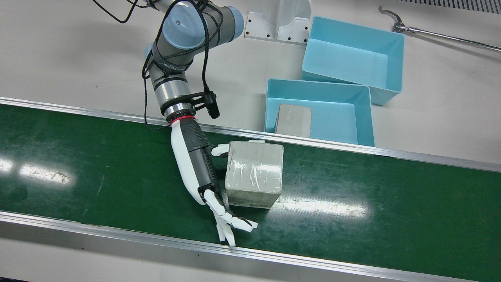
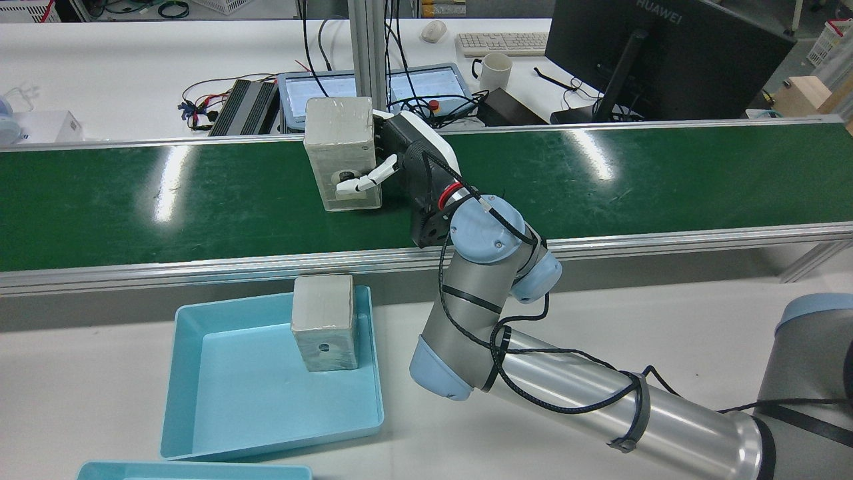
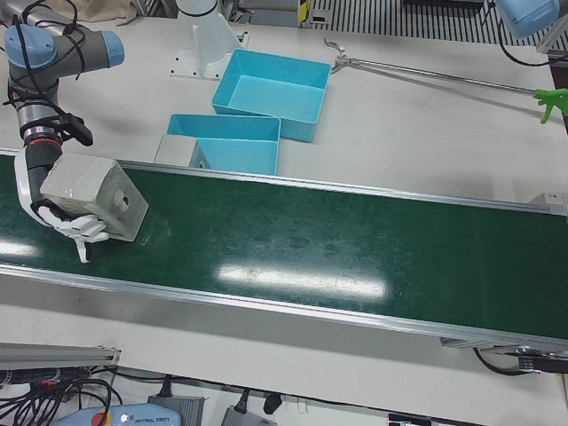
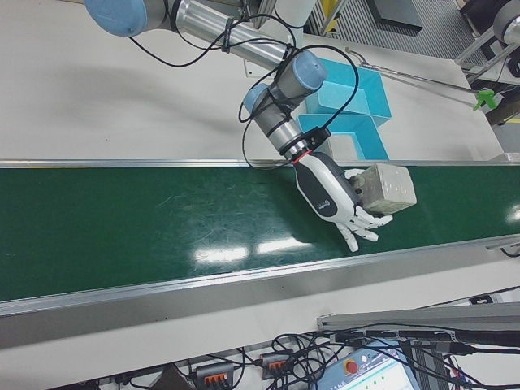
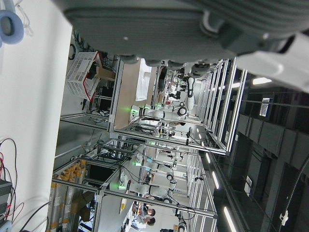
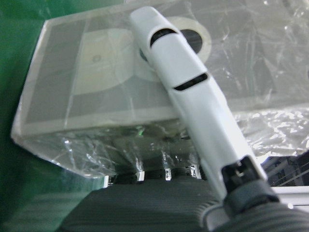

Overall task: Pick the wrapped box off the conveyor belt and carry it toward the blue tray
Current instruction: 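Lift the wrapped box off the belt and carry it over the blue tray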

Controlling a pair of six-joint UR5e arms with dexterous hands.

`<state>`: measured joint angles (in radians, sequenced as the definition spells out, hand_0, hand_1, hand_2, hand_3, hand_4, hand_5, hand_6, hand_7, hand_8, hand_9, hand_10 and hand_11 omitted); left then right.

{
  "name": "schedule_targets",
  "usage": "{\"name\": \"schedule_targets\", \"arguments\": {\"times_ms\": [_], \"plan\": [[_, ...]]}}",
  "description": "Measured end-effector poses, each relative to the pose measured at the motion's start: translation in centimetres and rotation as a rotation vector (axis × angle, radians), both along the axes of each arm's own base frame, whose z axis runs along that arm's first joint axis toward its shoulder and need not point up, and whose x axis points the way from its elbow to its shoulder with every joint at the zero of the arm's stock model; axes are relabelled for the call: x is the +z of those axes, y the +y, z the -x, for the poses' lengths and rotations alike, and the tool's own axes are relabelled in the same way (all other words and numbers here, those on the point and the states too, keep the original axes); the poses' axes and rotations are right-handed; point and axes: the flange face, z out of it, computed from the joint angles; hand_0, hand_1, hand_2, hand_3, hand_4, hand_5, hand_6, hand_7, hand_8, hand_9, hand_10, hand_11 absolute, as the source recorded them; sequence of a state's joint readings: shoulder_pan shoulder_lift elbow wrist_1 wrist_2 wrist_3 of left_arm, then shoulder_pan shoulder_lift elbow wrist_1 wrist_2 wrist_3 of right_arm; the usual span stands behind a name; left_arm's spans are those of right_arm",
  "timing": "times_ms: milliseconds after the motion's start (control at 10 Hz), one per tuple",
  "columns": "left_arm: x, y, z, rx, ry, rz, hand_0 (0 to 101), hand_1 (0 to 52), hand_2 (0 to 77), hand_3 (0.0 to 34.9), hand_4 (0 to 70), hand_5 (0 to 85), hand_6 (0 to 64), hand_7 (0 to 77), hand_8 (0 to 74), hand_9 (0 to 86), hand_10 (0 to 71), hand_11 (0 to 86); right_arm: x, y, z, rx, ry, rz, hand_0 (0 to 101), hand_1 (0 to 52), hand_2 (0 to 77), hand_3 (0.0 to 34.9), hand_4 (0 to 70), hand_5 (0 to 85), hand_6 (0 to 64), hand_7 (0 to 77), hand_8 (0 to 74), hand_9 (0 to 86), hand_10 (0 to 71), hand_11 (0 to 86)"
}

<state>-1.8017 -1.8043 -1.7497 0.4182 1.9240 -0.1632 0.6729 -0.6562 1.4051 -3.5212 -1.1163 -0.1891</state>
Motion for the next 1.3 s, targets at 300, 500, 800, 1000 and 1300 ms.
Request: {"name": "schedule_targets", "arguments": {"times_ms": [300, 500, 800, 1000, 1300], "plan": [[0.0, 0.0, 0.0, 0.000, 0.000, 0.000, 0, 0.0, 0.5, 0.0, 0.0, 1.1, 0.5, 0.5, 0.5, 0.5, 0.5, 0.5, 0.0, 0.8, -1.2, 0.025, -0.019, -0.003, 54, 9.3, 26.7, 0.2, 35.5, 45.8, 31.6, 48.0, 43.6, 41.5, 43.6, 24.5], [0.0, 0.0, 0.0, 0.000, 0.000, 0.000, 0, 0.0, 0.5, 0.0, 0.0, 1.1, 0.5, 0.5, 0.5, 0.5, 0.5, 0.5, -1.7, 3.0, -3.7, 0.034, -0.047, -0.039, 52, 7.1, 27.8, 0.2, 34.9, 48.5, 33.3, 51.3, 46.4, 43.1, 50.2, 30.0], [0.0, 0.0, 0.0, 0.000, 0.000, 0.000, 0, 0.0, 1.1, 0.0, 0.0, 1.1, 0.5, 0.5, 0.5, 0.5, 0.5, 0.5, -5.7, 9.4, -4.8, -0.004, -0.077, -0.109, 48, 7.1, 27.8, 0.0, 33.8, 56.2, 39.8, 66.0, 55.6, 54.5, 60.0, 40.9], [0.0, 0.0, 0.0, 0.000, 0.000, 0.000, 0, 0.0, 1.1, 0.0, 0.0, 1.1, 0.5, 0.5, 0.5, 0.5, 0.5, 0.5, -5.7, 14.7, -2.6, -0.039, -0.081, -0.118, 45, 7.1, 27.8, 0.0, 31.6, 65.4, 57.3, 77.4, 71.4, 75.8, 60.0, 64.4], [0.0, 0.0, 0.0, 0.000, 0.000, 0.000, 0, 0.0, 0.5, 0.0, 0.0, 1.1, 0.5, 0.5, 0.5, 0.5, 0.0, 0.5, -5.2, 19.4, 0.3, -0.080, -0.057, -0.123, 45, 2.7, 29.5, 0.0, 31.1, 69.8, 63.3, 77.4, 69.8, 76.9, 58.9, 73.6]]}}
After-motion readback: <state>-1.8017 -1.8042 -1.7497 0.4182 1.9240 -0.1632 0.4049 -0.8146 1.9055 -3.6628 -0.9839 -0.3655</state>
